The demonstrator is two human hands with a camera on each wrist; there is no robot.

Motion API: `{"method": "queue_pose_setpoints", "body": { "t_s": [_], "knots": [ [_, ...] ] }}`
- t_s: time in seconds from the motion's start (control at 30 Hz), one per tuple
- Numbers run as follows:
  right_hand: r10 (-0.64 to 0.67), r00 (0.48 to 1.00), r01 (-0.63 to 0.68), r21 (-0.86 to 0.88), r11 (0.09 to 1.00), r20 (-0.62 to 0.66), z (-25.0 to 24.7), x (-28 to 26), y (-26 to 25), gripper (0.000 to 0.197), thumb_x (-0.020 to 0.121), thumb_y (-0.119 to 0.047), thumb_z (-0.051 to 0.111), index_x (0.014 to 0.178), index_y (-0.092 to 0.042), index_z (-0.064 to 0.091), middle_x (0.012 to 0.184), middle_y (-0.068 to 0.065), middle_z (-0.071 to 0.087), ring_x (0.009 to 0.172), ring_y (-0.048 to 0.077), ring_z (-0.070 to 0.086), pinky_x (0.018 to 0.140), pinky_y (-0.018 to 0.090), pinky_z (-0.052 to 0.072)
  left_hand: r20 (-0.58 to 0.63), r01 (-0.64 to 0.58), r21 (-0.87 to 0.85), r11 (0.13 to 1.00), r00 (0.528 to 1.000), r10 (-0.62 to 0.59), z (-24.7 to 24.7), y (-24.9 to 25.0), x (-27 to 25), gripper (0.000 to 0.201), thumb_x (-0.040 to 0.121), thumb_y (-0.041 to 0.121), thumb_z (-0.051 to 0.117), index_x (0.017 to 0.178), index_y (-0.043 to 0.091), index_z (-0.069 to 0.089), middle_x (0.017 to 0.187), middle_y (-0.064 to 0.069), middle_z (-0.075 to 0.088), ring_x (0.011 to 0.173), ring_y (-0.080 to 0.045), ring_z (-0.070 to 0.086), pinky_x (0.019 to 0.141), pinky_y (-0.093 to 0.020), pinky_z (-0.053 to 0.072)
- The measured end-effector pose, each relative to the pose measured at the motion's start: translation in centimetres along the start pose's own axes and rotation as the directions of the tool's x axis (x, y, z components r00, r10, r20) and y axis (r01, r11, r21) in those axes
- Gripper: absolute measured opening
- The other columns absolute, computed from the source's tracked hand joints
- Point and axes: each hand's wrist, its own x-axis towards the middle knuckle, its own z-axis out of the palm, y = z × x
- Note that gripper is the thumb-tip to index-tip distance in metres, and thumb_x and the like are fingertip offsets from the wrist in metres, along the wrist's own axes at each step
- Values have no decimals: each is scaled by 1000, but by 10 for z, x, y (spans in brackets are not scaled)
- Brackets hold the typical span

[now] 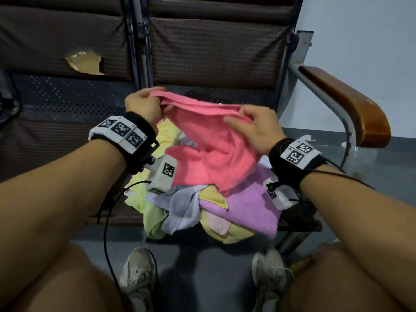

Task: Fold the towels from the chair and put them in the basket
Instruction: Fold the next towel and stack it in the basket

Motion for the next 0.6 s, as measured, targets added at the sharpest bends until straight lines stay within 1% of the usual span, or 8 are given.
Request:
{"method": "queue_pose_setpoints", "body": {
  "t_s": [0.07,0.13,0.2,0.3,0.37,0.47,0.53,0.6],
  "knots": [
    [56,969,-5,-208,978,241,-1,-6,14,41,83,-48,75,65,-13,62,61,5,56,57,18,45,59,33,37,14,6,26,1000,1000,-6,-7,-4,2,24,87,-12,57,79,6,71,67,-8,69,56,-17,67,55,-22,55],
    [172,874,15,-379,925,454,1,-14,26,45,85,-48,73,65,-10,61,60,6,54,56,21,43,58,35,34,-9,27,50,998,1000,-27,-12,-7,7,18,87,-6,63,77,7,68,70,-11,68,58,-20,67,55,-25,56],
    [259,803,26,-466,884,537,2,-21,35,44,91,-43,67,72,-3,66,65,10,58,60,22,45,63,35,38,-24,69,61,996,997,-68,-16,-10,13,14,90,-2,61,78,6,65,70,-11,67,57,-21,67,55,-27,57],
    [259,862,-38,-454,890,437,-3,-20,41,29,98,-27,57,85,-8,74,78,11,70,69,23,58,75,37,51,16,129,137,982,991,-132,-21,-14,21,21,98,8,49,80,17,55,77,0,64,58,-9,66,52,-21,55],
    [240,922,-113,-380,918,304,-11,-15,43,27,98,-24,53,82,-14,74,73,7,69,67,23,61,70,35,52,18,141,229,963,989,-149,-27,-13,24,23,101,15,44,81,24,50,91,3,60,59,-5,65,57,-19,55],
    [209,973,-176,-267,947,100,-21,-8,42,35,97,-29,57,64,-24,64,57,-5,57,57,15,53,55,27,42,-33,159,267,950,987,-156,-33,-12,25,28,99,8,38,102,13,65,96,-6,64,56,-9,64,57,-23,58],
    [201,974,-168,-265,949,104,-25,-7,41,35,96,-30,61,62,-27,64,55,-11,54,54,7,49,52,22,37,-69,151,194,969,988,-140,-32,-11,23,42,95,-2,30,105,8,70,80,-13,66,40,-14,61,41,-22,51],
    [222,943,-142,-305,942,247,-28,-9,40,25,94,-26,64,69,-28,69,58,-12,57,52,5,53,52,21,40,-54,134,172,976,990,-127,-32,-6,17,42,96,-5,31,104,6,70,79,-14,66,46,-18,66,45,-24,55]
  ]
}}
